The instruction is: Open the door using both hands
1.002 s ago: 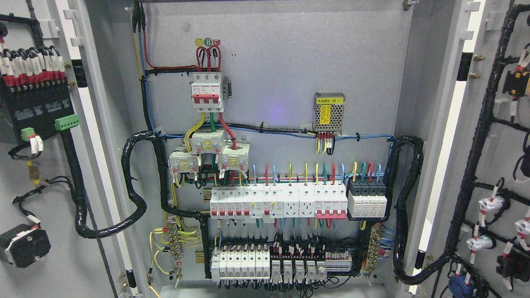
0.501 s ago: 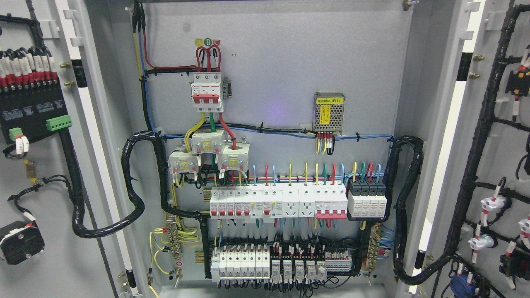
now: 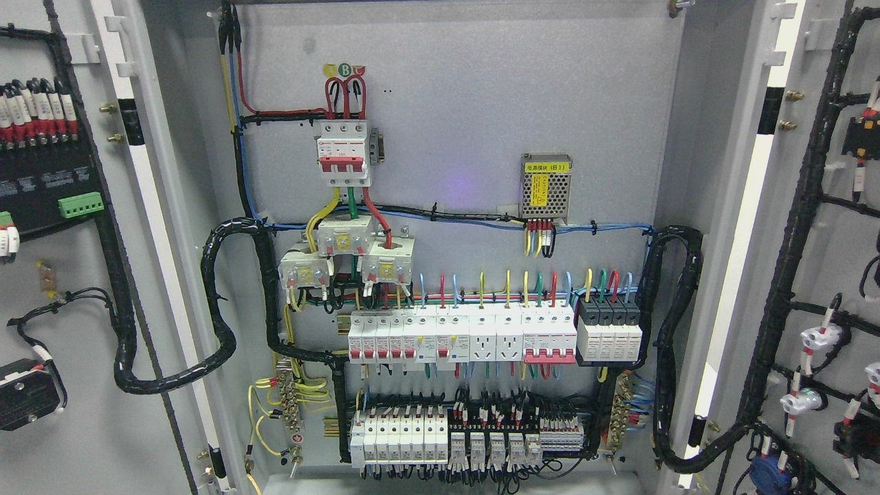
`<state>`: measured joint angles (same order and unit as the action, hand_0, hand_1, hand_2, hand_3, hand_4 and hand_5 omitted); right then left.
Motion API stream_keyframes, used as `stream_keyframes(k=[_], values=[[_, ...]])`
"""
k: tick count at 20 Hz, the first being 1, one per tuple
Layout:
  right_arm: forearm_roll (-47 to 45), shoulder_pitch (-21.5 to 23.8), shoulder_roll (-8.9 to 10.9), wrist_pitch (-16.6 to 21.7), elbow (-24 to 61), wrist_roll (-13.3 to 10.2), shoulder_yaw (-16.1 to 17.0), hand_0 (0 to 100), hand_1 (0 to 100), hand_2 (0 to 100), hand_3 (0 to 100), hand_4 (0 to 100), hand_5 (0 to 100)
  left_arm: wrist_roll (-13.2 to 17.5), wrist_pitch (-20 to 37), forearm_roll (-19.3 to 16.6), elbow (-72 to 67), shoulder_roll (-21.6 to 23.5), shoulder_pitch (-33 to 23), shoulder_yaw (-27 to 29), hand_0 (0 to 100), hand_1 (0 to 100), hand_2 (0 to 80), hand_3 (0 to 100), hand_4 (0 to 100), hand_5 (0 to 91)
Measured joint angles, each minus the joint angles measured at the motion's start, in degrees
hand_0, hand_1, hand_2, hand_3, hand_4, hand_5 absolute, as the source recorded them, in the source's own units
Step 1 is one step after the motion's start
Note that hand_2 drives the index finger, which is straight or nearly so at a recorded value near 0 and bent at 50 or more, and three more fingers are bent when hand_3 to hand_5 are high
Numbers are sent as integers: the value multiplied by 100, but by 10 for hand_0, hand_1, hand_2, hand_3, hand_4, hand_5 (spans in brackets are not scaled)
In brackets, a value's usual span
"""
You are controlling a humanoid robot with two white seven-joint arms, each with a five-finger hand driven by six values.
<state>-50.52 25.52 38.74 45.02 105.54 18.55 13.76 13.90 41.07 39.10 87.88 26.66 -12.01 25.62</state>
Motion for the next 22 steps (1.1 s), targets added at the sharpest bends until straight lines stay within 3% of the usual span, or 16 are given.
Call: stream_keyframes(k=[4, 22], values=[[-1, 16, 1, 1, -22, 0, 29, 107, 0, 0, 0, 0, 0, 0, -355, -3, -315, 58, 266, -3, 0, 0, 0, 0, 31, 0], [-27, 169, 2, 2, 111, 4, 69, 107, 0, 0, 0, 0, 0, -46, -869, 12, -950, 338, 938, -13, 0, 0, 0, 0, 30, 0]])
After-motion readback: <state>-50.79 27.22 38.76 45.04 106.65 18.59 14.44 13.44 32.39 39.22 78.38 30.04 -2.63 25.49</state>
